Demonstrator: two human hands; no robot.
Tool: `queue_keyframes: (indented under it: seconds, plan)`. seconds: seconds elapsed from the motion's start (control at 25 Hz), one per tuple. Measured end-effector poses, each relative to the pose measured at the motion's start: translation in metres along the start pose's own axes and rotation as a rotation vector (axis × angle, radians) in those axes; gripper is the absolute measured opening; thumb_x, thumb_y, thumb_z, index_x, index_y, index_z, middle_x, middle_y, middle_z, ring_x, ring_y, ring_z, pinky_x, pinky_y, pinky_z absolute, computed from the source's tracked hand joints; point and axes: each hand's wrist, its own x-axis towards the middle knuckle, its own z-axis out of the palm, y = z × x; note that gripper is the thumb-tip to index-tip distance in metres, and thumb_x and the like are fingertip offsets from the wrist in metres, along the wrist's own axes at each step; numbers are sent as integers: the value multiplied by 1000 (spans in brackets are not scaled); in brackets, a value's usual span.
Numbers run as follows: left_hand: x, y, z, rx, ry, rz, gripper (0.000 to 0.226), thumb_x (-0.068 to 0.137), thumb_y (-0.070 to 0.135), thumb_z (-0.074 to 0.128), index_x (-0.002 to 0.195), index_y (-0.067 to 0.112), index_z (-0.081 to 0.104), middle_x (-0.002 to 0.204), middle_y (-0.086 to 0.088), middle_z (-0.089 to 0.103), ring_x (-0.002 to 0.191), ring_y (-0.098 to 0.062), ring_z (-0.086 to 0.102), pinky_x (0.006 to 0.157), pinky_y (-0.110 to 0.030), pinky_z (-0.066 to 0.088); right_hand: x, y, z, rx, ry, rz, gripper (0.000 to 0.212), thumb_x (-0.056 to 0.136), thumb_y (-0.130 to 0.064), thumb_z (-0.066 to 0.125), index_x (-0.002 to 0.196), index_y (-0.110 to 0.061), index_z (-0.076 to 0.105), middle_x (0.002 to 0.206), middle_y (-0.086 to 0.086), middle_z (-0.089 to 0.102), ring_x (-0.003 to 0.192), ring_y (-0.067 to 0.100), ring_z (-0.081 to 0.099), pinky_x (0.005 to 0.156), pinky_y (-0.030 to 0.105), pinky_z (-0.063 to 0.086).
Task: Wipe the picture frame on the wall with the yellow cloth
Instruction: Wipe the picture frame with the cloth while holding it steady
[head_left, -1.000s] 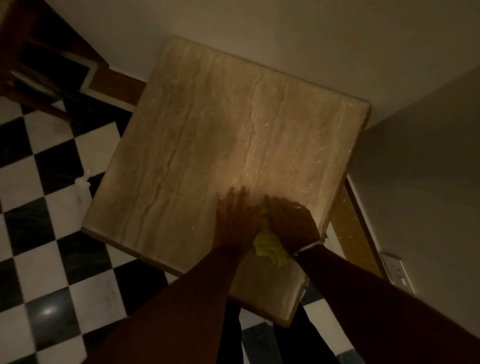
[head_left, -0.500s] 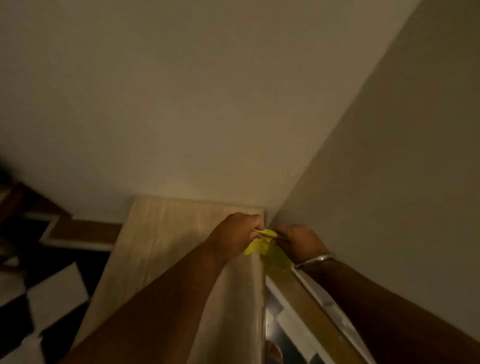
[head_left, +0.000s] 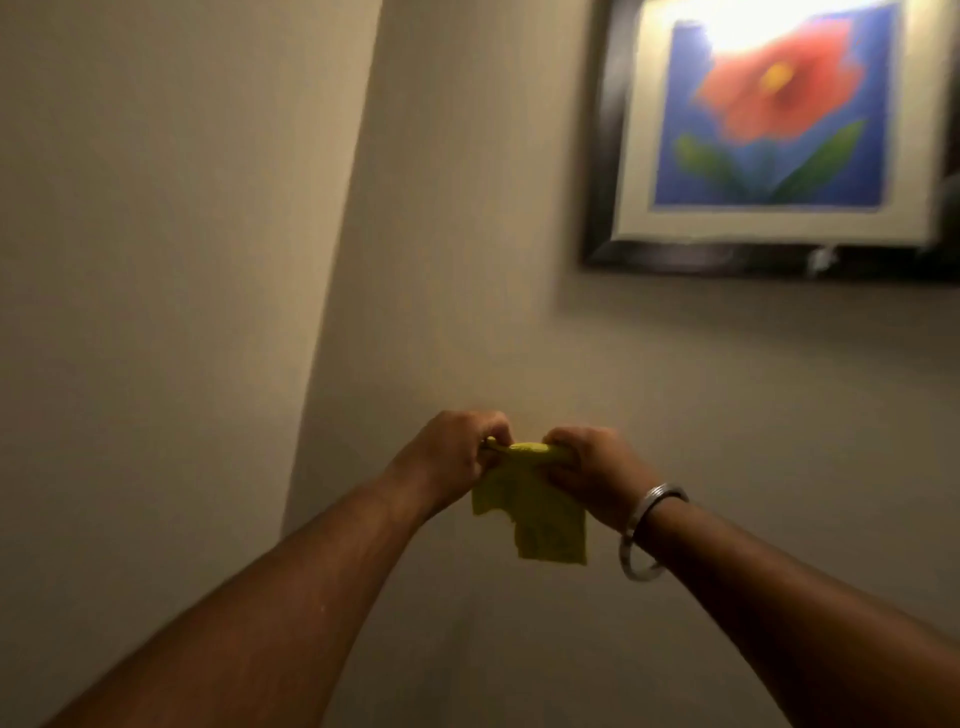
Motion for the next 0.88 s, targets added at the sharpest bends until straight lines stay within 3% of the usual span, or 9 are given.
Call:
queue_keyframes:
  seconds: [0.16,0.28,0.4,0.52,0.6,0.68,0.76,0.88]
  plan:
    - [117,95,1,-6,68,158,13,86,13,70,95,22,72,93,-2,73,84,-15,68,76,-37,62,19,68,-127,-108,173,-9,20,77,-24,73,87,-21,55,89,-1,58,79,16,54,59,22,42]
    - [179,151,4,72,178,259,14,87,17,69,98,24,72,93,-5,73,78,-18,66,75,-42,59,34,113,-200,-194,331,-29,25,75,-19,73,94,-14,58,98,13,66,84,24,58,67,29,44]
    - [221,181,7,94,325,266,12,88,19,66,98,26,69,91,-5,69,75,-23,61,75,-43,57,56,136,-241,-223,504,-72,31,75,-17,70,101,-12,54,102,16,63,88,29,57,72,34,46]
    - [250,191,14,120,383,265,10,89,23,63,98,27,67,98,-4,72,86,-29,66,76,-45,57,77,148,-250,-291,650,-34,38,73,-18,69,106,-15,50,109,16,54,99,36,54,82,43,51]
    - [263,188,32,189,418,319,16,91,26,63,105,23,67,107,-8,72,96,-32,65,79,-48,55,85,156,-238,-409,767,-3,40,72,-17,67,107,-17,48,111,15,51,100,37,51,80,45,51]
    - [271,173,43,210,496,381,25,92,31,60,112,19,66,115,-11,68,104,-34,62,85,-50,52,91,163,-216,-570,800,-110,33,76,-17,64,106,-17,51,109,15,52,96,37,52,75,44,50]
    - [274,147,41,285,590,385,40,92,42,52,125,21,60,133,-10,61,121,-33,54,100,-50,43,93,169,-197,-732,764,-224,32,79,-26,67,109,-19,57,112,14,58,96,37,56,75,42,47]
    - [277,95,26,503,698,250,63,90,52,35,146,22,40,154,-14,39,142,-35,33,117,-53,20,94,175,-187,-756,773,-249,39,79,-41,65,112,-20,63,117,11,65,102,36,61,81,43,48]
